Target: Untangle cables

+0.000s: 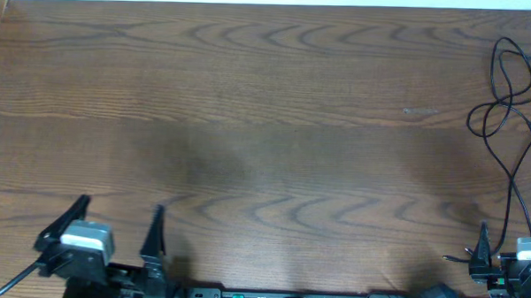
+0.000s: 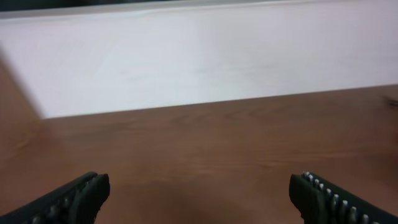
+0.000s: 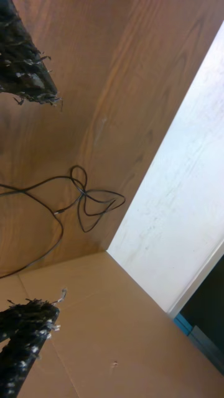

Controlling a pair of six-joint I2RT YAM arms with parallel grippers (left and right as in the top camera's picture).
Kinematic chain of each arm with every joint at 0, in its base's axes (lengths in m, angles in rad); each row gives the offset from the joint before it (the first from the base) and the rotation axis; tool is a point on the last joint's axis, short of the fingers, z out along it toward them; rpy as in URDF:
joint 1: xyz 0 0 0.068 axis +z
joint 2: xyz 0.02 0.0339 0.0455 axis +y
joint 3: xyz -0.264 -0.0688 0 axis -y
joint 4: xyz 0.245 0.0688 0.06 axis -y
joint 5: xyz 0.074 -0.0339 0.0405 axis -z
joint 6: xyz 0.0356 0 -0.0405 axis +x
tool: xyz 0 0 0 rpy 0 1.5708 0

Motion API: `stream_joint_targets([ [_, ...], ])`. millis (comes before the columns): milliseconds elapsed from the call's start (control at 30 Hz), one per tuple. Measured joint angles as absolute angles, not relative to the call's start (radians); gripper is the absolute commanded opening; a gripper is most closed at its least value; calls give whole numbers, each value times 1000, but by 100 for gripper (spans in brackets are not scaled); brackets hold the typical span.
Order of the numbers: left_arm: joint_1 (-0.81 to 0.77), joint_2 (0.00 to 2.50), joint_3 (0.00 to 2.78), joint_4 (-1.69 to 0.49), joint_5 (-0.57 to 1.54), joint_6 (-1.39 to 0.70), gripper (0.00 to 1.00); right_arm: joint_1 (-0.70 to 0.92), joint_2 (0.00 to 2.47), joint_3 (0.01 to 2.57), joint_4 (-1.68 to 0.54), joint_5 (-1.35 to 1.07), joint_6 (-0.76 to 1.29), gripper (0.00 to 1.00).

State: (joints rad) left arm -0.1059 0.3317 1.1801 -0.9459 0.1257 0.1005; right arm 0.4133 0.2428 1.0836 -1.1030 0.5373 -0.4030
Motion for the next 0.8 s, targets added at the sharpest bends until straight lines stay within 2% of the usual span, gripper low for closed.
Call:
stream_joint_targets([
  [167,-106,332,1106,-901,265,101,97,413,243,1084,-1103,537,-404,99],
  [400,-106,332,1037,-863,321,115,98,413,243,1084,-1103,535,-406,99],
  [567,-106,332,981,-709,337,215,97,413,243,1084,-1125,534,-406,99],
  [800,-106,336,713,-417,373,271,97,413,243,1084,-1229,533,-406,99],
])
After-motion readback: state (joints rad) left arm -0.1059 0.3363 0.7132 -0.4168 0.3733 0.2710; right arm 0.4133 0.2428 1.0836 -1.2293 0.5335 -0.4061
